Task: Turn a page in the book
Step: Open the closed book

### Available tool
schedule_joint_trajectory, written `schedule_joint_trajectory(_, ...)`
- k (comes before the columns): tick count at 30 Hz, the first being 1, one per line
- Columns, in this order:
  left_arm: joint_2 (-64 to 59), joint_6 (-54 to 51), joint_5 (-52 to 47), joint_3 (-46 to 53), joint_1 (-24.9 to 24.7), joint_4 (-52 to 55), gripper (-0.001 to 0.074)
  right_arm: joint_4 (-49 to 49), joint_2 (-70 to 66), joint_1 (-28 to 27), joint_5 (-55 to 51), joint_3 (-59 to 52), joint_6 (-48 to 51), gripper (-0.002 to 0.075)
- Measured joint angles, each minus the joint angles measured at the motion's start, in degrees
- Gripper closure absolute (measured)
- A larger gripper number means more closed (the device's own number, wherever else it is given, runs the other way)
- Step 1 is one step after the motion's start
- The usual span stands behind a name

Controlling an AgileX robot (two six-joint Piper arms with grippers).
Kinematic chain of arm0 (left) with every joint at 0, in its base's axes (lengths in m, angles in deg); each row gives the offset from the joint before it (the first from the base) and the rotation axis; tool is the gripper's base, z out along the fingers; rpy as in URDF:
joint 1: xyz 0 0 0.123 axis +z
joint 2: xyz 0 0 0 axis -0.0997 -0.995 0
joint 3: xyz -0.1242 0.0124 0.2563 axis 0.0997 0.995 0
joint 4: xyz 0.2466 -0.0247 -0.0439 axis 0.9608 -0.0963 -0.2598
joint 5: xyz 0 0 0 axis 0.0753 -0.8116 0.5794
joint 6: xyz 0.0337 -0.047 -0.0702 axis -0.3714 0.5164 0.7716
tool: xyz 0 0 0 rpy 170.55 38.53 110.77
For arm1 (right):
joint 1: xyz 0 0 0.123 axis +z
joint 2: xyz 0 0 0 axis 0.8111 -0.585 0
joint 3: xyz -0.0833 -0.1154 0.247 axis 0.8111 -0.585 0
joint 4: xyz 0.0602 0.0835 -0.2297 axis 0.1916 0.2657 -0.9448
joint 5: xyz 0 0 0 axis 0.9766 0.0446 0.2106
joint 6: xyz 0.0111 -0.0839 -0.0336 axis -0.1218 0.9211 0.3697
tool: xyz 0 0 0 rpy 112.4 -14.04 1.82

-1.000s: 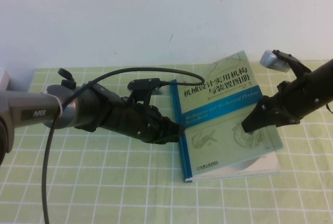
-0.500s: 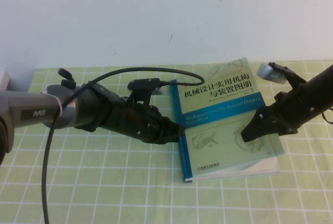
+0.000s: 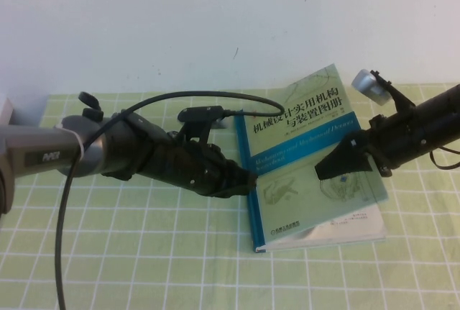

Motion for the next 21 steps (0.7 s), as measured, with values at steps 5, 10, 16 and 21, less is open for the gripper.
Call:
schedule_joint_trajectory(5,6.4,0.0,-1.5,0.0,0.0,4.7,0.0739,4.5,0.0,0.0,-1.1,0.0,1.9,0.0283)
schedule_joint_trajectory(10,14.9,1.5,-5.2,0.0,-0.4,10.9,0.0739,5.9,0.0,0.0,-1.5,0.0,2.7,0.0283)
schedule_joint_trajectory(16,21.6,7.3,-8.0,0.0,-10.8,25.3,0.0739,6.4,0.0,0.0,-1.9,0.0,3.1,0.0283)
schedule_joint_trajectory(21,21.6,20.1,-3.1,0.0,-26.0,47.6,0.0739,6.6,0.0,0.0,-2.3,0.0,3.1,0.0283)
